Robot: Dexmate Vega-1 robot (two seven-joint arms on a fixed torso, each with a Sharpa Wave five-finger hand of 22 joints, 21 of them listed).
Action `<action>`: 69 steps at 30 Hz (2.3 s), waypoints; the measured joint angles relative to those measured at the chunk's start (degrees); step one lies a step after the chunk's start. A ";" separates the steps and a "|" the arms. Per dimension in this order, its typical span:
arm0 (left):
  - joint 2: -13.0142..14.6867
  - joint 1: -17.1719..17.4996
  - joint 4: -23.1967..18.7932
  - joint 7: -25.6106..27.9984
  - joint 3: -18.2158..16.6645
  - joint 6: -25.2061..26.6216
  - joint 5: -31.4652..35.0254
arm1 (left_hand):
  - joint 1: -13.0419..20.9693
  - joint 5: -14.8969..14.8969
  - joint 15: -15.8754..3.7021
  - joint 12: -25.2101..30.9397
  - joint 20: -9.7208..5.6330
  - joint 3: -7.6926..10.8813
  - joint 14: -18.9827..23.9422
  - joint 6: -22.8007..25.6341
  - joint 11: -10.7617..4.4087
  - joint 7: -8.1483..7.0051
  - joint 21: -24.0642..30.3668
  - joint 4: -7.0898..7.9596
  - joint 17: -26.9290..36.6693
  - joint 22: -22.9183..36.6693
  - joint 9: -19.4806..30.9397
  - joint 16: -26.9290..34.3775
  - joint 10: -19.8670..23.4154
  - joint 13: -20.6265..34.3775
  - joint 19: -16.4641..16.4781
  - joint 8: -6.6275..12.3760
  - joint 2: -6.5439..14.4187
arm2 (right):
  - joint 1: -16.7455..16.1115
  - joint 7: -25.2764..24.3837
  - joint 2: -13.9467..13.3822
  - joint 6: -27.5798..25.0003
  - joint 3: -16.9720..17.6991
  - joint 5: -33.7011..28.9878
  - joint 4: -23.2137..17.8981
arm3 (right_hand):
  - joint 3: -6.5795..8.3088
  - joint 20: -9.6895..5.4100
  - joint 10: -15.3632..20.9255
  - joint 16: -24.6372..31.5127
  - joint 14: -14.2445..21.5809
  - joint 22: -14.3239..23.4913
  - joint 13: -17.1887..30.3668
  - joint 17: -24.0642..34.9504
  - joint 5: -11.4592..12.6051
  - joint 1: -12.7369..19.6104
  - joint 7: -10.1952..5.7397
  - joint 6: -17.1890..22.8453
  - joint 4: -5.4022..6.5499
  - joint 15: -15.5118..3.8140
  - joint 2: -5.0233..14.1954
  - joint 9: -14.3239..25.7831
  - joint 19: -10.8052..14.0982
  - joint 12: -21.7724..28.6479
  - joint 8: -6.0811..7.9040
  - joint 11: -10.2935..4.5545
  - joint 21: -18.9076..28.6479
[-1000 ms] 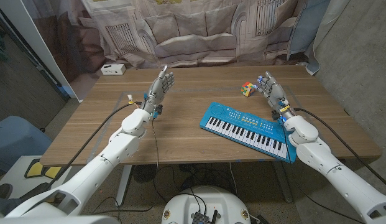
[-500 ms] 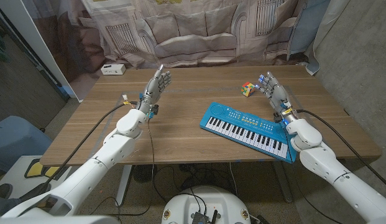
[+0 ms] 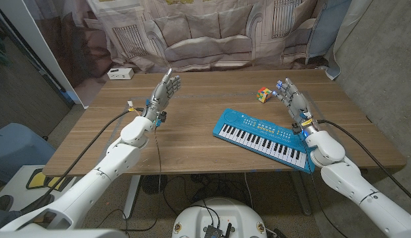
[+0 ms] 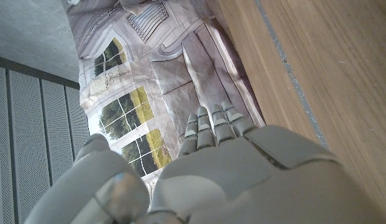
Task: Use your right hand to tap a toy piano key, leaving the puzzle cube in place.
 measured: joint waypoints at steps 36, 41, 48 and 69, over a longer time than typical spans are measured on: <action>-0.28 0.19 1.24 -0.93 -0.40 -2.00 -0.29 | 0.59 -0.45 0.00 0.00 -0.47 -0.09 -0.01 0.51 0.11 -0.11 -0.85 -0.07 0.00 -0.01 0.00 -0.25 0.32 0.01 0.04 0.00 0.60 | -8.14 -2.96 -0.13 2.74 2.92 -2.34 -6.98 | 0.24 -0.01 1.25 0.00 1.24 -0.01 0.00 -0.50 0.00 0.31 0.32 1.12 -0.24 0.20 0.31 0.00 1.43 0.24 0.00 0.00 -0.44; -0.49 0.22 1.27 -1.09 -0.41 -2.14 -0.64 | 0.59 -0.45 0.00 0.00 -0.46 -0.25 -0.01 0.51 0.11 -0.11 -0.85 -0.23 0.00 -0.01 0.00 -0.25 0.32 0.01 0.04 0.00 0.60 | -9.98 -3.54 -0.36 3.04 3.79 -2.87 -8.22 | 0.24 -0.01 1.25 0.00 1.23 -0.01 0.00 -0.53 0.00 0.31 0.32 1.12 -0.24 0.19 0.31 0.00 1.43 0.24 0.00 0.00 -0.44; -0.57 0.40 1.39 -1.48 -0.48 -2.19 -1.10 | 0.59 -0.45 0.00 0.00 -0.46 -0.25 -0.01 0.51 0.11 -0.11 -0.85 -0.23 0.00 -0.01 0.00 -0.24 0.31 0.01 0.04 0.00 0.60 | -11.36 -3.99 -0.46 3.60 4.45 -3.43 -9.15 | 0.24 -0.01 1.25 0.00 1.23 -0.01 0.00 -0.53 0.00 0.31 0.33 1.13 -0.24 0.20 0.31 0.00 1.43 0.25 0.00 0.00 -0.44; 0.18 1.27 -0.02 -1.97 -0.67 -1.92 -1.51 | 0.82 -0.45 -0.31 0.00 -0.46 -0.01 0.30 1.03 0.00 -0.21 -1.33 -0.46 0.00 -0.01 0.00 -0.28 0.83 0.01 0.04 0.00 0.82 | -17.97 -5.19 0.11 4.92 7.22 -5.19 -12.97 | 0.01 0.31 1.56 0.00 1.85 -0.01 0.00 -0.52 0.00 0.07 0.31 1.74 -0.46 0.20 0.54 0.00 1.74 0.24 0.00 0.32 -0.43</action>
